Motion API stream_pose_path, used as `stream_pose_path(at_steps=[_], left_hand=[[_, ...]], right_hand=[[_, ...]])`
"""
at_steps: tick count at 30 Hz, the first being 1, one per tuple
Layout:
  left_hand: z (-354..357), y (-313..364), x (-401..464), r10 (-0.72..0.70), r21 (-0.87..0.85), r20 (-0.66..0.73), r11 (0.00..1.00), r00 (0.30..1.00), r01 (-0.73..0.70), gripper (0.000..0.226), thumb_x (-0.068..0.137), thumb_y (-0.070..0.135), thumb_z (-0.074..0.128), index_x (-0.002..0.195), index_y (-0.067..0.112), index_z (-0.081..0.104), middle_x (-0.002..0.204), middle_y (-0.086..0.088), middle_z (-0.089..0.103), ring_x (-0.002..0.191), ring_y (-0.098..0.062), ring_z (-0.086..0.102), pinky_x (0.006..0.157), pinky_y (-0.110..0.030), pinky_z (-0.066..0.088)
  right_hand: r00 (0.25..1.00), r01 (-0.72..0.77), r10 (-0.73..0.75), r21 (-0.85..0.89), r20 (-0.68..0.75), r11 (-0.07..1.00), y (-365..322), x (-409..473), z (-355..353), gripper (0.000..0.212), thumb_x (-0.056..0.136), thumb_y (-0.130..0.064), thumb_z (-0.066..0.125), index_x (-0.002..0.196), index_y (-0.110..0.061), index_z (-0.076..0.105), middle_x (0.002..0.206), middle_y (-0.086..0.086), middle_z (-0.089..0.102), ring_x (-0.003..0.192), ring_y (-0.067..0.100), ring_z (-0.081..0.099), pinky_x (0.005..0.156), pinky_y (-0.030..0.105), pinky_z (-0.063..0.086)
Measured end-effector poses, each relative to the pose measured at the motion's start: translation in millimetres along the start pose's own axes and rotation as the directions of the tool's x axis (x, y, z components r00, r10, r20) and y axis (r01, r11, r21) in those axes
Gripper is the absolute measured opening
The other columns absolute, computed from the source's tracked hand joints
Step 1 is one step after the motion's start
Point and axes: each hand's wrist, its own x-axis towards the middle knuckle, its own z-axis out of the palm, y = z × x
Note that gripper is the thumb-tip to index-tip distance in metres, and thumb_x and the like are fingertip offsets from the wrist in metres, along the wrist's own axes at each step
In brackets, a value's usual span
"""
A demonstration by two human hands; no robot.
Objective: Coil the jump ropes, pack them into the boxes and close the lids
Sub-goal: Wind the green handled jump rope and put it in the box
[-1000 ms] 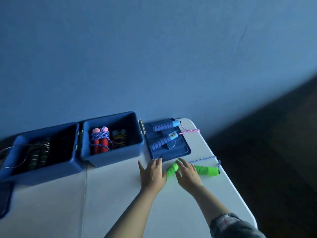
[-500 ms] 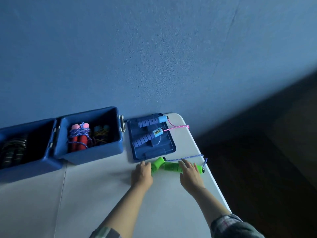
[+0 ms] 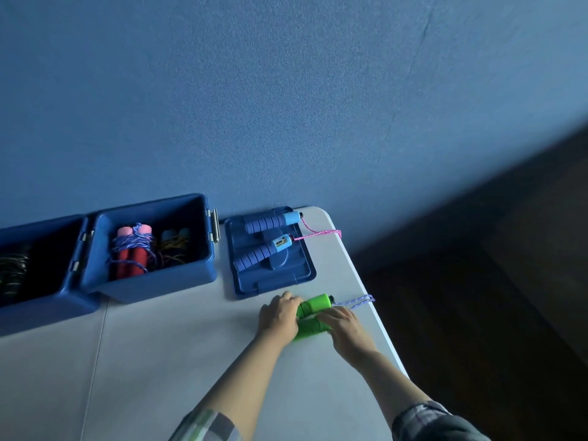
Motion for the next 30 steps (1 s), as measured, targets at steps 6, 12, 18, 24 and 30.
stream_pose_path(at_steps=[6,12,18,24,30], left_hand=[[7.0,-1.4,-6.1,0.027,-0.007,0.017,1.0,0.999,-0.027,0.044,0.09,0.015,0.05,0.131,0.033,0.051,0.123,0.004,0.051,0.111,-0.021,0.054,0.09,-0.037,0.045],[10.1,-7.3,-10.0,0.091,0.033,0.111,0.995,0.99,-0.095,0.058,0.087,0.057,0.053,0.137,0.03,0.044,0.128,0.005,0.049,0.115,-0.02,0.054,0.089,-0.035,0.046],[15.7,-3.6,-18.1,0.103,0.109,0.13,0.987,0.986,-0.117,0.078,0.082,0.054,0.062,0.145,0.021,0.03,0.14,0.002,0.044,0.125,-0.022,0.045,0.095,-0.039,0.042],[23.3,-4.7,-26.3,0.165,0.18,0.137,0.965,0.977,-0.189,0.065,0.089,0.041,0.05,0.144,0.04,0.015,0.137,-0.007,0.038,0.124,-0.027,0.038,0.099,-0.042,0.035],[17.2,-5.8,-29.5,0.275,0.154,0.167,0.941,0.947,-0.301,0.054,0.093,0.04,0.044,0.139,0.049,0.016,0.14,-0.007,0.03,0.12,-0.029,0.04,0.099,-0.043,0.033]], right_hand=[[0.989,-0.133,0.125,0.109,0.082,0.985,-3.6,-2.3,-4.8,0.044,0.08,-0.001,0.063,0.122,-0.01,0.057,0.128,0.002,0.048,0.124,0.02,0.039,0.094,0.029,0.04],[0.966,-0.258,0.257,0.184,0.028,0.949,17.7,-0.3,-7.1,0.06,0.059,0.021,0.045,0.114,0.0,0.055,0.119,0.011,0.048,0.115,0.028,0.048,0.093,0.019,0.037],[0.956,-0.288,0.279,0.095,0.094,0.953,22.2,9.7,-7.0,0.064,0.07,0.013,0.048,0.129,-0.012,0.049,0.13,0.004,0.051,0.126,0.025,0.042,0.107,0.027,0.029],[0.955,-0.233,0.242,-0.073,0.171,0.97,24.4,10.7,-19.5,0.05,0.079,-0.017,0.062,0.127,-0.026,0.052,0.118,-0.006,0.054,0.118,0.014,0.048,0.117,0.039,-0.001],[0.957,-0.245,0.248,-0.039,0.15,0.969,26.1,12.6,-33.4,0.039,0.08,-0.034,0.065,0.118,-0.031,0.058,0.11,-0.009,0.057,0.106,0.018,0.053,0.097,0.029,0.027]])
